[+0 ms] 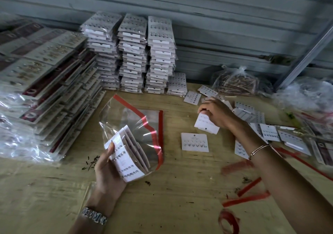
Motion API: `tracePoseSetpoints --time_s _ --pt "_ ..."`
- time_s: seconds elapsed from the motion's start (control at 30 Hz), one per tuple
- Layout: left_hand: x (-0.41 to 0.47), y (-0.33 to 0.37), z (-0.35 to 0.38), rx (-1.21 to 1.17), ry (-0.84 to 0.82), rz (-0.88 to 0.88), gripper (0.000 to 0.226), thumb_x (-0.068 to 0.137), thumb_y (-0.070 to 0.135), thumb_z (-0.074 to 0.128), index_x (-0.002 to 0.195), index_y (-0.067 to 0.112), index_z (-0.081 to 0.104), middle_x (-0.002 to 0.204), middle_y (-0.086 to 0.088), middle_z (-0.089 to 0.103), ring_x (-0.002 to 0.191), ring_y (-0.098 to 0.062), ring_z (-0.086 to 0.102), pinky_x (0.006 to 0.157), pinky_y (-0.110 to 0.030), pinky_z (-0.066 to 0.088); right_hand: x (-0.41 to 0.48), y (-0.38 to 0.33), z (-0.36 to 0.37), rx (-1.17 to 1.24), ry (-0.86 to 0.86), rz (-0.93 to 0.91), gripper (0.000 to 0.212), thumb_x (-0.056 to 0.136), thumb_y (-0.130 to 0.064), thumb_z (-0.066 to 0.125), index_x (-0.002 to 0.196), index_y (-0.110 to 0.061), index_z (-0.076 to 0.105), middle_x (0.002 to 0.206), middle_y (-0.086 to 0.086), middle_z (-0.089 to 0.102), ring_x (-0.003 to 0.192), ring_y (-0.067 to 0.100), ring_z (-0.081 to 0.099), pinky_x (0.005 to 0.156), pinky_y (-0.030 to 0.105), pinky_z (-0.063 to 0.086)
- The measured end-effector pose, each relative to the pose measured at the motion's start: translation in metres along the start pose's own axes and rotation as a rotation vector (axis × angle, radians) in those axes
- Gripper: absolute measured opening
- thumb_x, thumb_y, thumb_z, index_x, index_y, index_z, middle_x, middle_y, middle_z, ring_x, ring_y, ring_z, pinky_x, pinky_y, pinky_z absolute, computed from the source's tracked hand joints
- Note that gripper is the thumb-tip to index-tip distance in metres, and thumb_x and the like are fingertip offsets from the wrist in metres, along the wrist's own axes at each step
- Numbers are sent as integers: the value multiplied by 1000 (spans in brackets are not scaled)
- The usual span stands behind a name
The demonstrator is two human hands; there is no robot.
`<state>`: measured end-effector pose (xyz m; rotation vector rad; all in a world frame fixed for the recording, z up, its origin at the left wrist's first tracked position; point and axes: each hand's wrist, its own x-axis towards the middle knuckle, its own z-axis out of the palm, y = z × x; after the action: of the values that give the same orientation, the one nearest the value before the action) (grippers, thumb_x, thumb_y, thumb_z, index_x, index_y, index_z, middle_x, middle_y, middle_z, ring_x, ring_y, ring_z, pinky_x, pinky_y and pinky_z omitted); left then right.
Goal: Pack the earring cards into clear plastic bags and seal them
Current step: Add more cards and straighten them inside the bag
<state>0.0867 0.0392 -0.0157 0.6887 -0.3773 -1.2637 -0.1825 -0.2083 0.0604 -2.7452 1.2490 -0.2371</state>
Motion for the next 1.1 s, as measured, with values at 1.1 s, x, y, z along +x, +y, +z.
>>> tracePoseSetpoints --time_s 1.1 --pt "-1 1 2 17 33 -40 60 103 34 22 97 21 80 95 -4 77 88 -19 74 75 -33 60 -75 -33 6 313 -194 26 86 77 -47 77 150 -29 36 138 -10 55 127 6 46 109 32 37"
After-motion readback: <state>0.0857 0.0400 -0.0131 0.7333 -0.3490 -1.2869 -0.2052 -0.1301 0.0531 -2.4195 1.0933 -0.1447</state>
